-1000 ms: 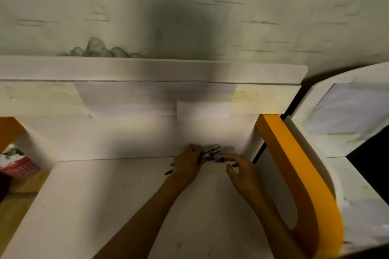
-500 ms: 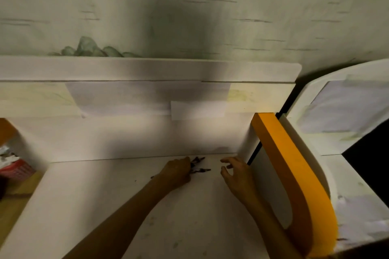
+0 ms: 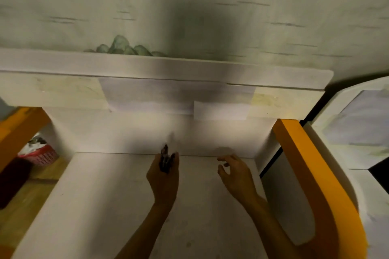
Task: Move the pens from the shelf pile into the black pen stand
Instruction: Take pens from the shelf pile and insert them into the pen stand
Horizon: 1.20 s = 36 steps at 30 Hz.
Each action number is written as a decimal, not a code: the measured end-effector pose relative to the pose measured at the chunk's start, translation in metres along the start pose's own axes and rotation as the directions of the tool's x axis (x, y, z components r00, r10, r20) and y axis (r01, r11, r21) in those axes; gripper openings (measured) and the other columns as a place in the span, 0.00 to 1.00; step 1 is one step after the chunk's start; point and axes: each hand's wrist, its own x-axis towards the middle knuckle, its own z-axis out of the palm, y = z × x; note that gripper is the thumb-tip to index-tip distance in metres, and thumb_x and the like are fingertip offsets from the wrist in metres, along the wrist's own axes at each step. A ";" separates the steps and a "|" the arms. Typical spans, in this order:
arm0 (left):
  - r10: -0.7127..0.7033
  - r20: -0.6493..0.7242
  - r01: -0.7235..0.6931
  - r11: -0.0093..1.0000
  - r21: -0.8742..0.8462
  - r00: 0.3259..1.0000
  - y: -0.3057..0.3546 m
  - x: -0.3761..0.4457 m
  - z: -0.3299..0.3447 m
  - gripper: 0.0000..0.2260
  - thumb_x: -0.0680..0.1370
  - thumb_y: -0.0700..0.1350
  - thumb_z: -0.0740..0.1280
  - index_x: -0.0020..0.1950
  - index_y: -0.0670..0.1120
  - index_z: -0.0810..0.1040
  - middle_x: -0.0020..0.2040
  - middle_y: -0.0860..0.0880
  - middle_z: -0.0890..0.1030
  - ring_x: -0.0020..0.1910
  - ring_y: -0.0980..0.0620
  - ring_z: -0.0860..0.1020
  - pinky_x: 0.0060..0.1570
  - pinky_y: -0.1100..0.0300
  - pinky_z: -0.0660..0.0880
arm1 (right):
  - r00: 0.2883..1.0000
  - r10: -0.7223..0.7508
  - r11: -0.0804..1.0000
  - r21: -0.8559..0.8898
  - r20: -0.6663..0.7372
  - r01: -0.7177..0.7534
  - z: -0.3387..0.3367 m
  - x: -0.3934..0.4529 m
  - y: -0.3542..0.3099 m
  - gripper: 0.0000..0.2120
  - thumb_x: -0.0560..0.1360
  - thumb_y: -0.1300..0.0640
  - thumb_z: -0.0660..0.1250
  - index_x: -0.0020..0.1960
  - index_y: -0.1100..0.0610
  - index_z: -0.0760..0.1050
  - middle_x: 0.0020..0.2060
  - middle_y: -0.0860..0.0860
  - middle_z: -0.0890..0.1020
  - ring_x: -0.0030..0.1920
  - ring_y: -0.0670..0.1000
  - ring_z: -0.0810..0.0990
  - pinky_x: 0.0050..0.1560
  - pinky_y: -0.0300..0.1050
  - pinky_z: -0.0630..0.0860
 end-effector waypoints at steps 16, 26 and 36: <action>-0.222 0.291 0.193 0.973 0.125 0.931 -0.011 0.003 -0.019 0.05 0.78 0.47 0.71 0.53 0.49 0.80 0.38 0.53 0.80 0.35 0.60 0.77 0.36 0.61 0.73 | 1.000 0.000 1.000 -0.006 -0.025 0.000 -0.022 -0.013 -0.030 0.12 0.77 0.55 0.69 0.60 0.50 0.78 0.56 0.45 0.79 0.50 0.42 0.77 0.48 0.28 0.69; -0.220 0.674 0.296 0.955 0.003 0.705 0.083 -0.011 0.000 0.10 0.80 0.48 0.69 0.40 0.50 0.73 0.29 0.48 0.72 0.22 0.54 0.67 0.22 0.61 0.65 | 0.984 -0.032 0.998 -0.066 -0.176 0.020 -0.112 -0.041 -0.063 0.11 0.77 0.54 0.67 0.60 0.49 0.78 0.56 0.44 0.78 0.52 0.41 0.77 0.51 0.36 0.76; 0.065 0.772 0.007 0.996 -0.090 0.632 0.191 -0.105 0.019 0.03 0.79 0.50 0.69 0.47 0.54 0.76 0.31 0.54 0.75 0.27 0.62 0.73 0.34 0.63 0.70 | 0.933 -0.042 0.991 -0.133 -0.357 -0.007 -0.226 -0.134 -0.020 0.12 0.79 0.49 0.64 0.61 0.48 0.78 0.58 0.44 0.79 0.53 0.43 0.77 0.52 0.32 0.70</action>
